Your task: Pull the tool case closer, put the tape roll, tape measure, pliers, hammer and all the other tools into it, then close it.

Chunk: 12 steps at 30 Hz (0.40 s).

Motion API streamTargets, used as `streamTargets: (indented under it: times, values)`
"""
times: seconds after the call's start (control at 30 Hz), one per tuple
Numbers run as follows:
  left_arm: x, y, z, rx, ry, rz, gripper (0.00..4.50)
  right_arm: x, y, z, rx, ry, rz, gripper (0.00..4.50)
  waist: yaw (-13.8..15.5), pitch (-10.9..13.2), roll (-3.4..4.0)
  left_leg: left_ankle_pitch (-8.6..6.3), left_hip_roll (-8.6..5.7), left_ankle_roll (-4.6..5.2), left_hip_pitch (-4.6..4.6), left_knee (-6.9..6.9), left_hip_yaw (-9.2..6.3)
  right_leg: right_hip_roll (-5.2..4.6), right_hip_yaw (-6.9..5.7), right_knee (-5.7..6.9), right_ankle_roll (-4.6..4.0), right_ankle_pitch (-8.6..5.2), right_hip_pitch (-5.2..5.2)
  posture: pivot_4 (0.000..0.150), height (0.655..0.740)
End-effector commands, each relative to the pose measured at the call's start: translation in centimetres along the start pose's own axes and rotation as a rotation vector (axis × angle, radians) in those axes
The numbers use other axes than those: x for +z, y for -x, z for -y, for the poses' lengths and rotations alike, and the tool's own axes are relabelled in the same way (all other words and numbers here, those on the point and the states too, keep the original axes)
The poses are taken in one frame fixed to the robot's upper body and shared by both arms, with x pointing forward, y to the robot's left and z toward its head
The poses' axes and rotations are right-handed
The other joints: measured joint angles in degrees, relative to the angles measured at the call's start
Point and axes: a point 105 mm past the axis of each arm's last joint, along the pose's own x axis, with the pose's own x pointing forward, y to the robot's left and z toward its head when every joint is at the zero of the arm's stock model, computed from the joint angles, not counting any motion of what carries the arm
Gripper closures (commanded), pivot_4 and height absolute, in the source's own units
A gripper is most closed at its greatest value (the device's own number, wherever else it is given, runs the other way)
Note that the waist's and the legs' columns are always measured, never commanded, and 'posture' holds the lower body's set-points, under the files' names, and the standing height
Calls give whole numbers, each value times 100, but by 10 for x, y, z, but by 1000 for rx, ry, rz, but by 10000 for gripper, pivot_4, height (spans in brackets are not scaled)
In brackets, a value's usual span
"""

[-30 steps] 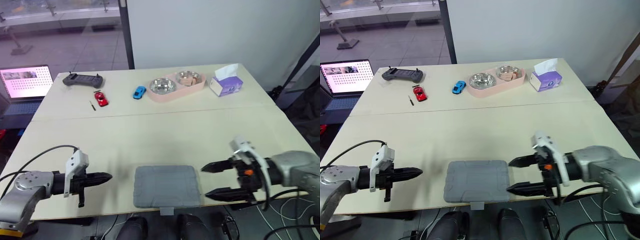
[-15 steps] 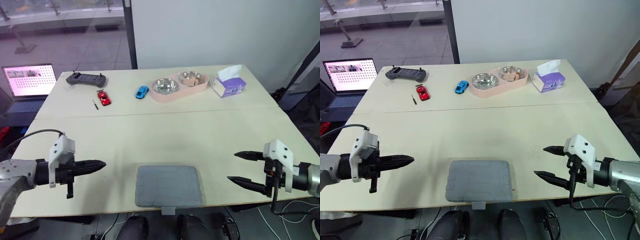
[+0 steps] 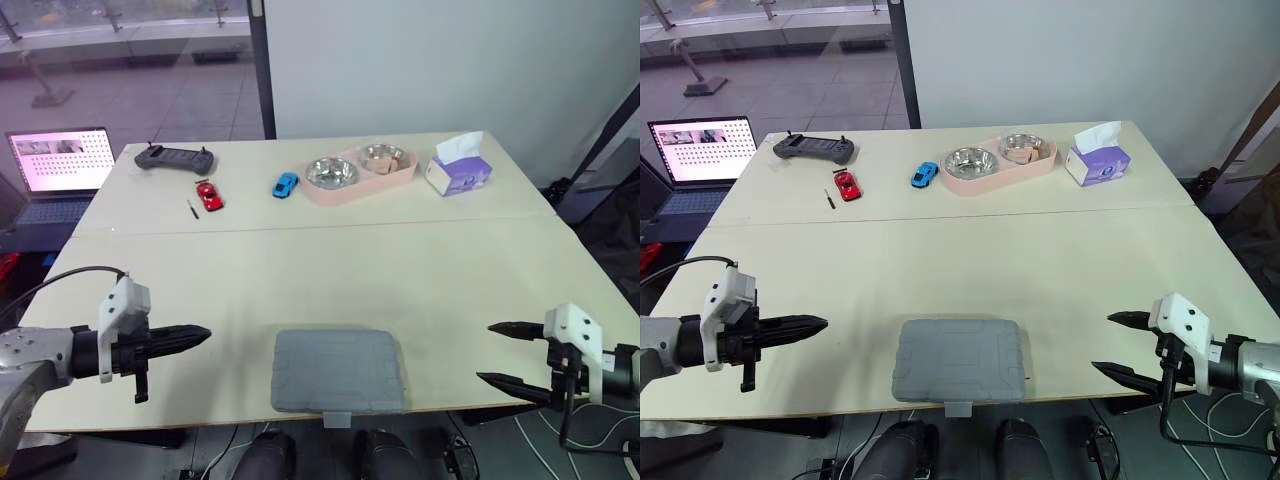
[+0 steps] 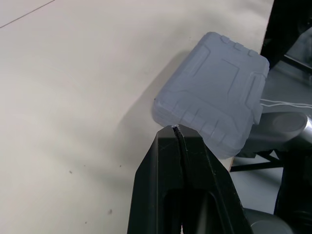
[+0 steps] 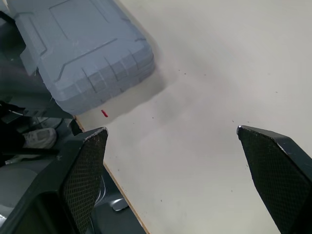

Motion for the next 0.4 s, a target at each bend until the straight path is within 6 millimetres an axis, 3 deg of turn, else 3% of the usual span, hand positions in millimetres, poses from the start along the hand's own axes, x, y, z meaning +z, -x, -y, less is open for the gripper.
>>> streamTargets:
  times: [0.03,0.4]
  values:
    - [8,3,0,17,-43,16,45000,8,-1,-4,13,34,20,294,2,0,0,0,0,0,0,1,0,-1,0,0,0,0,1,1500,7400]
    - [4,2,-2,15,-60,0,45000,14,-4,-6,14,28,32,294,-1,0,-1,0,0,0,1,6,-1,-3,0,3,1,1,4,1500,7400]
